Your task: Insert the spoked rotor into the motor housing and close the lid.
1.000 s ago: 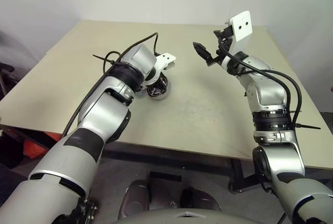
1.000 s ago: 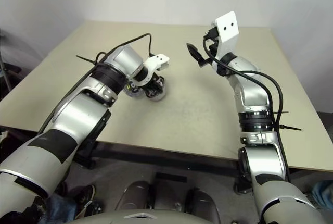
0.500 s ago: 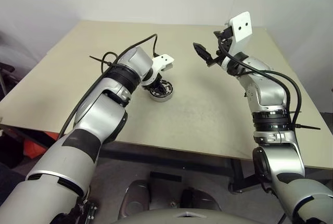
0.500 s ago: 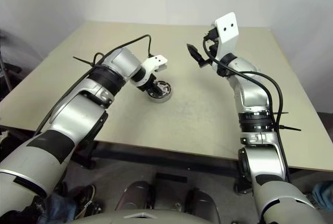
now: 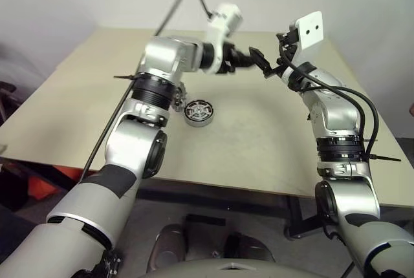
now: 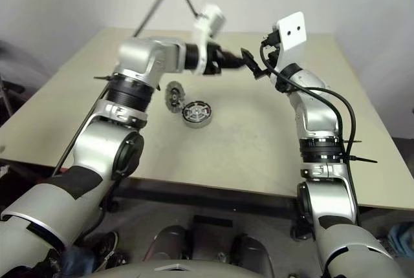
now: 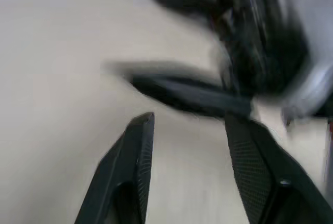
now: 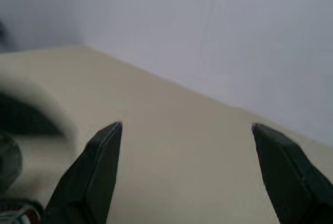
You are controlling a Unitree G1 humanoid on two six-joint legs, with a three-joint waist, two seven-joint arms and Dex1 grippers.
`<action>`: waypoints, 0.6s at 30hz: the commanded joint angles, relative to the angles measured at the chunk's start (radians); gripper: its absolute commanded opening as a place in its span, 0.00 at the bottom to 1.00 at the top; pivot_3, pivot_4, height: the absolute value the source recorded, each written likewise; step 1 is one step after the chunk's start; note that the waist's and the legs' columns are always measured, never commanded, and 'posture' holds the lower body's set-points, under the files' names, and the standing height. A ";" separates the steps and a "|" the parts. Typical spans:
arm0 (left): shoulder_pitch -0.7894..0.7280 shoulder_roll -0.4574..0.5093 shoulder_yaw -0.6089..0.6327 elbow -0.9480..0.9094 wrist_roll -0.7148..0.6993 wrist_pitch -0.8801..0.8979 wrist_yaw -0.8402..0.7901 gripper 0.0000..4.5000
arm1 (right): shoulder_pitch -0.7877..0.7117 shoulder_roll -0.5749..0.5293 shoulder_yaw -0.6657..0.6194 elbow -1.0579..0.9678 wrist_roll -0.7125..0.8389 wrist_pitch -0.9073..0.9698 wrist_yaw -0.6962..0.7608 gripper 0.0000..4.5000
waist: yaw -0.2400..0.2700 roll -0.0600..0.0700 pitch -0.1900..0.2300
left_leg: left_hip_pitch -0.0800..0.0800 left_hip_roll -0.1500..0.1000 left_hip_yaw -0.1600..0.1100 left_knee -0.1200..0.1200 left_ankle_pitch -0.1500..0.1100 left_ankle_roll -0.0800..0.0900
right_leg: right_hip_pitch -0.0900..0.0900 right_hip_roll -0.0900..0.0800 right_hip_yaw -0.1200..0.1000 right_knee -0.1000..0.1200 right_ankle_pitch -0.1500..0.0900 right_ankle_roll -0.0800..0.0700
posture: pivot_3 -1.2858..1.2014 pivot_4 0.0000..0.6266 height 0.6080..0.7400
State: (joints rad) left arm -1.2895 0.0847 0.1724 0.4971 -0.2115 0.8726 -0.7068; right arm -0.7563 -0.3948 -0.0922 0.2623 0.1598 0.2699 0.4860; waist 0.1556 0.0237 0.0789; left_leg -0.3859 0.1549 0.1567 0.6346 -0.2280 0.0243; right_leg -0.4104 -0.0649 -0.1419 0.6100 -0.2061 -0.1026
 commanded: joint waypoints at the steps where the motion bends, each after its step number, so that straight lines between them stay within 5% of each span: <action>1: 0.140 0.043 0.111 -0.197 -0.064 -0.017 0.105 0.50 | 0.030 -0.009 -0.002 -0.016 -0.001 0.003 -0.001 1.00 | -0.005 0.004 -0.002 | 0.002 0.000 0.000 -0.001 0.000 0.000 | 0.003 0.000 0.000 -0.002 0.000 0.000 | 0.52 0.00 1.00; 10: 0.539 0.175 0.219 -0.603 -0.201 0.118 0.194 0.50 | 0.095 -0.046 -0.007 -0.008 0.001 0.025 0.016 1.00 | 0.001 0.004 -0.003 | 0.003 0.002 -0.002 0.003 0.002 0.002 | 0.004 0.000 -0.003 -0.001 0.000 0.002 | 0.52 0.00 1.00; 18: 0.708 0.216 0.357 -0.711 -0.328 0.128 0.268 0.50 | 0.124 -0.046 0.001 -0.017 0.002 0.015 0.017 1.00 | -0.006 0.004 -0.003 | 0.007 0.001 -0.002 0.004 0.002 0.003 | 0.008 -0.001 -0.003 -0.001 -0.002 0.009 | 0.52 0.00 1.00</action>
State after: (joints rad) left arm -0.5831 0.2806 0.4994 -0.1772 -0.5202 1.0301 -0.4634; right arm -0.6118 -0.4435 -0.0840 0.2760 0.1565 0.2975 0.5064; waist 0.1493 0.0275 0.0761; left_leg -0.3779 0.1559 0.1551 0.6384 -0.2259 0.0272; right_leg -0.4011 -0.0655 -0.1443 0.6094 -0.2082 -0.0938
